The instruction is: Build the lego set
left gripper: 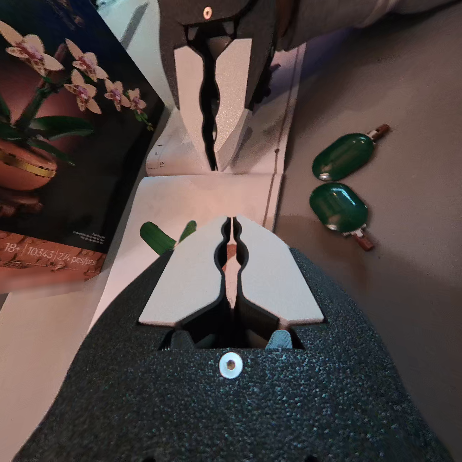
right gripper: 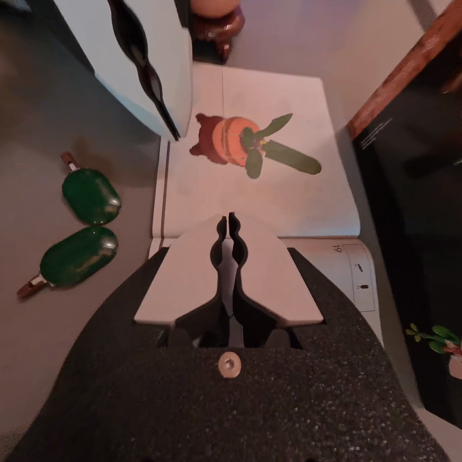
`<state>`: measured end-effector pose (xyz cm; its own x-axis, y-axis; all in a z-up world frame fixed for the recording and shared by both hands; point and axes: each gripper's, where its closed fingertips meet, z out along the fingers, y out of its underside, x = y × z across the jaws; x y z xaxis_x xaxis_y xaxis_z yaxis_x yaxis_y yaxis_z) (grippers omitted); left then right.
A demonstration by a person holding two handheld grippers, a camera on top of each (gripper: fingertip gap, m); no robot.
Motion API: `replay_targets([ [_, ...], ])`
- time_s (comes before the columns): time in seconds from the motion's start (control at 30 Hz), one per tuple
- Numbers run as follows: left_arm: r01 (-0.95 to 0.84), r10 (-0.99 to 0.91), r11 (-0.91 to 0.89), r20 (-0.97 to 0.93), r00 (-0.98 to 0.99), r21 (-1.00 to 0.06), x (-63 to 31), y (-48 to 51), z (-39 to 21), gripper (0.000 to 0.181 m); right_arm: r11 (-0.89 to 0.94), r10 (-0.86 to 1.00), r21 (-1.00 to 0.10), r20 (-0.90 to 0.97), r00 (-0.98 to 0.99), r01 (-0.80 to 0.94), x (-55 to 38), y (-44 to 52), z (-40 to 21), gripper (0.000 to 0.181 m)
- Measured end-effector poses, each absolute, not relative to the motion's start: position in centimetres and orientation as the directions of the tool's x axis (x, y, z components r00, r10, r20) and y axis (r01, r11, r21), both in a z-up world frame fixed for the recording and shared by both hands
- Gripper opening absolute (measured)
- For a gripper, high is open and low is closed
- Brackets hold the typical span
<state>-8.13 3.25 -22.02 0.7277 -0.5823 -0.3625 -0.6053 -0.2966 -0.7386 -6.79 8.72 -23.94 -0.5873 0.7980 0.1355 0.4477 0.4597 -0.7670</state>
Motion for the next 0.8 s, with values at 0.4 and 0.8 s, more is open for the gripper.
replay_targets([
  [0.4, -0.629, -0.651, -0.342, -0.307, 0.694, -0.698, -7.8, 2.2, -24.1, 0.000, 0.466, 0.794, -0.739, 0.108, -0.598, 0.486, -6.5, 8.7, -25.5, 0.001],
  [0.8, -0.635, -0.669, -0.358, -0.287, 0.686, -0.685, -9.2, -2.8, -20.2, 0.009, 0.470, 0.782, -0.761, 0.125, -0.611, 0.447, -8.9, 2.8, -22.1, 0.040],
])
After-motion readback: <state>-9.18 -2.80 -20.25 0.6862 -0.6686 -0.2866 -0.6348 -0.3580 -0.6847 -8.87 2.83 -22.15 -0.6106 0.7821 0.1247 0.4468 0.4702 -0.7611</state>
